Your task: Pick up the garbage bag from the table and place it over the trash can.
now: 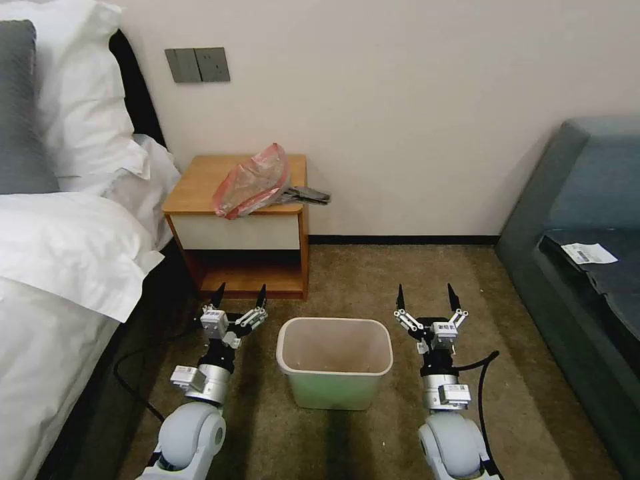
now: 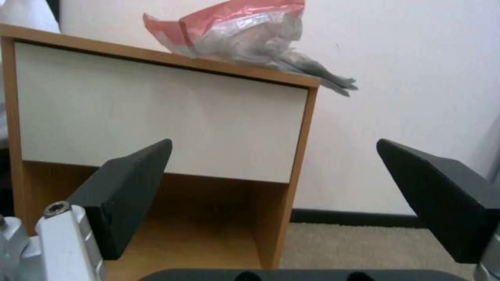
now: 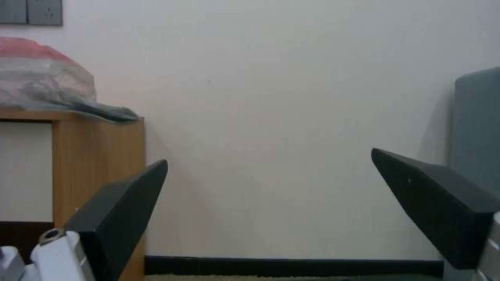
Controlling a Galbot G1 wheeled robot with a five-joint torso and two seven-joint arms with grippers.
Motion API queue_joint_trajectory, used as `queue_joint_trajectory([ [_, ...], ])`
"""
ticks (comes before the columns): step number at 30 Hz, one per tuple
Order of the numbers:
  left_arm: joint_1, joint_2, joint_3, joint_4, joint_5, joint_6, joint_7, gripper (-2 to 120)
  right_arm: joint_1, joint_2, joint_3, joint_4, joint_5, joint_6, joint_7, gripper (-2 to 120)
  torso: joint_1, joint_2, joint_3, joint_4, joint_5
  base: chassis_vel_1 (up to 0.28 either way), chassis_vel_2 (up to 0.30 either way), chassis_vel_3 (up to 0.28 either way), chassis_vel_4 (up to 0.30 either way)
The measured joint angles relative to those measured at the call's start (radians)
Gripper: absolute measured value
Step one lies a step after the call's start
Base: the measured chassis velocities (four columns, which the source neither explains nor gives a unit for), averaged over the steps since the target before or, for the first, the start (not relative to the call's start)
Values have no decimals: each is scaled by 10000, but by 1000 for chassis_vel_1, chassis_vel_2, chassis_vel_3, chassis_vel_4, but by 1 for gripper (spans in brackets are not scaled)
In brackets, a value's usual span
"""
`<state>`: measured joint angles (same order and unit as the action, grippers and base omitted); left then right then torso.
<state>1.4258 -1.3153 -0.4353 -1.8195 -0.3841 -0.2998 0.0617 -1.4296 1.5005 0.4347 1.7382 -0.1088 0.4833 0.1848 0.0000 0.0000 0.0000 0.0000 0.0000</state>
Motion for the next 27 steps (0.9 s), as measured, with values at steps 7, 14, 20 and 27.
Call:
queue_joint_trajectory([
  [7,0,0,0,0,0,0,0,98,0,0,-1,0,0,0,0,100,0,0,0,0,0,0,0,0,0],
  [14,0,0,0,0,0,0,0,98,0,0,0,0,-1,0,0,100,0,0,0,0,0,0,0,0,0],
  [20,0,0,0,0,0,0,0,98,0,0,0,0,-1,0,0,100,0,0,0,0,0,0,0,0,0],
  [27,-21,18,-167,0,22,20,-53,99,-10,60,192,94,102,-209,-281,100,0,0,0,0,-1,0,0,0,0],
])
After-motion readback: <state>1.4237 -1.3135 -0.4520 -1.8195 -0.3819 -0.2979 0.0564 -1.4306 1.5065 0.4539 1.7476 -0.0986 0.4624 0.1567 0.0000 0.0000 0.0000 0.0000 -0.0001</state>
